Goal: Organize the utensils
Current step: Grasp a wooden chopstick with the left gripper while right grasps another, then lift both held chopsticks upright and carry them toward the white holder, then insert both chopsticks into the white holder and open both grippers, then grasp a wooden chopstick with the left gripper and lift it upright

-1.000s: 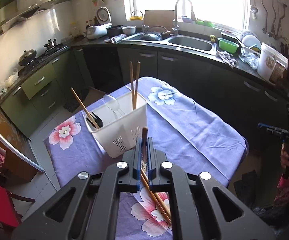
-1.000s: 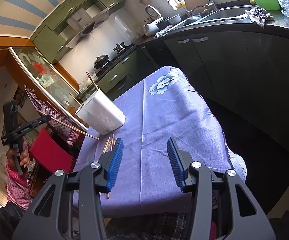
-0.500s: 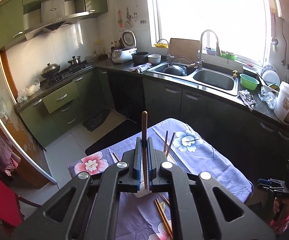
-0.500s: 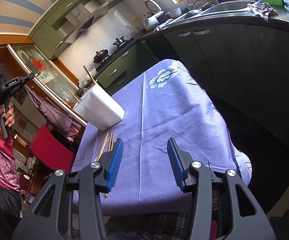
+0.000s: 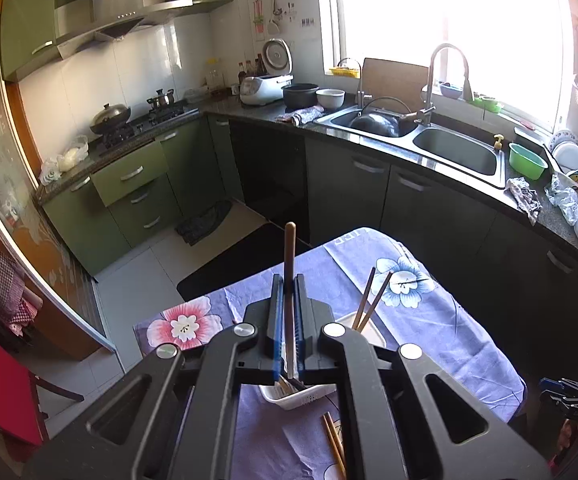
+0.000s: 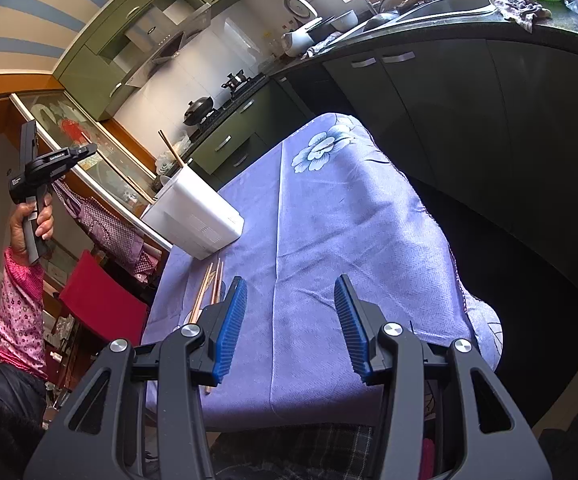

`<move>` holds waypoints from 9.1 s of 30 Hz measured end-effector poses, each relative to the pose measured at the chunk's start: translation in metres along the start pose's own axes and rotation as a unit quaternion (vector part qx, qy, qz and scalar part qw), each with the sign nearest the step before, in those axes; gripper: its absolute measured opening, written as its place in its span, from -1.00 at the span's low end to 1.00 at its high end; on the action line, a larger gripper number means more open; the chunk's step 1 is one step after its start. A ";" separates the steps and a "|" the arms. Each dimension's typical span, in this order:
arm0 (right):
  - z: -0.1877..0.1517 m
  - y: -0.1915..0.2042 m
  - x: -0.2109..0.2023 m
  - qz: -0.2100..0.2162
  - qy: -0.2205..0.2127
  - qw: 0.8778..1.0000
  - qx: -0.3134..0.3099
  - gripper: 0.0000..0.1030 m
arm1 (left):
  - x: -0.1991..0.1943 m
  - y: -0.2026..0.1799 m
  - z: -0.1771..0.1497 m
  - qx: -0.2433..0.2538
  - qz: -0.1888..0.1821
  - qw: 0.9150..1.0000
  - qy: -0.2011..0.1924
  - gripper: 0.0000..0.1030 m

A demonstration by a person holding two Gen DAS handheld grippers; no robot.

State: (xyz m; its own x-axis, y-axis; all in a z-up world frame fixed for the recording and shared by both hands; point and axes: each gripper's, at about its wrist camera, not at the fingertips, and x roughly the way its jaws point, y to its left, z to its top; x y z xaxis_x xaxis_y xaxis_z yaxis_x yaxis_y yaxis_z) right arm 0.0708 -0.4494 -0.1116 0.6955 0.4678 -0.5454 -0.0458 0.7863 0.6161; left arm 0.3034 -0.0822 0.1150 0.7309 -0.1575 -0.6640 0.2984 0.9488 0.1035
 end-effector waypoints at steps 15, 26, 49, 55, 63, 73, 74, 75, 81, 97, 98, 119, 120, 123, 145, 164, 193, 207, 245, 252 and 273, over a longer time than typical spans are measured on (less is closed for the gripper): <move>-0.009 0.037 0.051 0.019 0.062 0.997 -0.040 -0.10 | 0.039 -0.001 -0.107 -0.020 -0.018 0.995 0.096 -0.25; -0.011 0.082 0.087 0.043 0.095 0.990 -0.092 -0.10 | 0.129 -0.037 -0.233 -0.052 -0.047 0.957 0.280 -0.54; -0.009 0.097 0.112 0.057 0.121 0.985 -0.111 -0.08 | 0.157 -0.048 -0.228 -0.051 -0.043 0.954 0.292 -0.66; -0.012 0.111 0.123 0.064 0.129 0.982 -0.121 -0.08 | 0.152 -0.037 -0.231 -0.050 -0.038 0.957 0.285 -0.66; -0.012 0.110 0.129 0.059 0.134 0.982 -0.118 -0.08 | 0.163 -0.045 -0.237 -0.039 -0.033 0.954 0.294 -0.66; -0.006 0.134 0.171 0.002 0.140 0.975 -0.170 -0.08 | 0.156 -0.044 -0.238 -0.062 -0.041 0.960 0.270 -0.89; -0.005 0.136 0.182 -0.006 0.148 0.973 -0.175 -0.08 | 0.150 -0.041 -0.239 -0.067 -0.043 0.962 0.261 -0.89; -0.005 0.138 0.193 -0.014 0.155 0.971 -0.180 -0.08 | 0.143 -0.038 -0.238 -0.069 -0.041 0.965 0.250 -0.89; -0.010 0.155 0.253 -0.078 0.182 0.954 -0.226 -0.11 | 0.096 -0.020 -0.232 -0.075 -0.035 0.979 0.185 -0.88; -0.033 0.175 0.310 -0.183 0.189 0.916 -0.303 -0.39 | 0.063 -0.014 -0.236 -0.065 -0.070 0.985 0.141 -0.89; -0.033 0.176 0.310 -0.184 0.187 0.916 -0.305 -0.39 | 0.063 -0.013 -0.237 -0.066 -0.070 0.985 0.140 -0.89; -0.013 0.198 0.299 -0.124 0.165 0.941 -0.266 -0.89 | 0.045 -0.010 -0.234 -0.070 -0.067 0.988 0.123 -0.89; -0.011 0.200 0.292 -0.120 0.157 0.944 -0.266 -0.89 | 0.043 -0.010 -0.234 -0.069 -0.067 0.988 0.121 -0.89; -0.003 0.209 0.263 -0.104 0.129 0.950 -0.265 -0.89 | 0.034 -0.011 -0.232 -0.068 -0.066 0.989 0.112 -0.89; -0.007 0.215 0.091 -0.045 0.006 0.962 -0.271 -0.89 | -0.034 -0.022 -0.227 -0.047 -0.043 0.996 0.061 -0.89; 0.018 0.250 0.078 -0.027 -0.023 0.954 -0.298 -0.89 | -0.059 -0.018 -0.204 -0.042 -0.040 0.998 0.024 -0.89; 0.213 0.327 0.164 -0.008 -0.100 0.947 -0.305 -0.89 | -0.021 0.005 -0.020 -0.032 -0.015 0.997 -0.063 -0.89; 0.173 0.273 0.259 -0.023 -0.001 0.956 -0.293 -0.88 | 0.070 0.012 -0.071 -0.044 -0.017 0.997 0.057 -0.87; -0.003 0.113 0.111 -0.063 0.033 0.983 -0.168 -0.24 | 0.153 -0.064 -0.238 -0.089 -0.037 0.962 0.257 -0.53; 0.001 0.109 0.116 -0.053 0.039 0.986 -0.152 -0.23 | 0.159 -0.065 -0.237 -0.083 -0.012 0.963 0.255 -0.56; -0.006 0.140 0.168 -0.048 0.107 0.975 -0.191 -0.18 | 0.022 -0.031 -0.226 -0.096 -0.019 0.990 0.104 -0.89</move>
State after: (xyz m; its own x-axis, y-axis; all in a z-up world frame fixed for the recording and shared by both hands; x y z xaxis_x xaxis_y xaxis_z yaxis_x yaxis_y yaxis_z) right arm 0.1772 -0.2578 -0.1202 0.5463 0.4264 -0.7209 -0.2806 0.9042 0.3221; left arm 0.1719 -0.0528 -0.0704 0.5738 -0.1524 -0.8047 0.1863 0.9811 -0.0529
